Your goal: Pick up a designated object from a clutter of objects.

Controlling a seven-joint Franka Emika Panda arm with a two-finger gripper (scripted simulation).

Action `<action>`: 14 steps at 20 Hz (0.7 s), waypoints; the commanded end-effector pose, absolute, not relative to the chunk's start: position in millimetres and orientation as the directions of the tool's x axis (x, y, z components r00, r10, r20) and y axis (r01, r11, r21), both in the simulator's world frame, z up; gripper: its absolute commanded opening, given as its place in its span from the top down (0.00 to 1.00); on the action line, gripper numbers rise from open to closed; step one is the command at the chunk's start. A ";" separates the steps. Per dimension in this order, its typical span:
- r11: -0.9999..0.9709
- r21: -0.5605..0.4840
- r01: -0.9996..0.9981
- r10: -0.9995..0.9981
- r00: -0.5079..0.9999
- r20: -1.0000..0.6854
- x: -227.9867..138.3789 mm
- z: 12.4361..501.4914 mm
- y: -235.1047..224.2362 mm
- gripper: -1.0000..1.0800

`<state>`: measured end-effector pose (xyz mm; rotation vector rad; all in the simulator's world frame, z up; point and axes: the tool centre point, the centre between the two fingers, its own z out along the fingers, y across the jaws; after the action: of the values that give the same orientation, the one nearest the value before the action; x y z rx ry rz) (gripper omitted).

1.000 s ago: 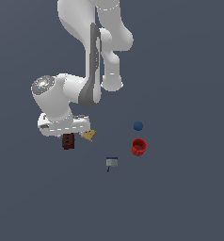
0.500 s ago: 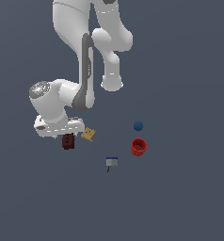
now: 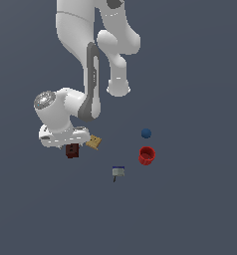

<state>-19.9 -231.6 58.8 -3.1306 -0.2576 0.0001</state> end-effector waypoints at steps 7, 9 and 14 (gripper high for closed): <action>-0.986 0.000 0.165 0.165 0.986 0.000 -20.2 28.0 -232.1 0.04; -0.986 0.000 0.165 0.165 0.986 0.000 -20.0 26.9 -232.2 0.04; -0.986 0.000 0.165 0.165 0.986 0.000 -20.0 26.9 -232.2 1.00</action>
<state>-20.4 -232.9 27.6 -3.1311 -0.2586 0.0002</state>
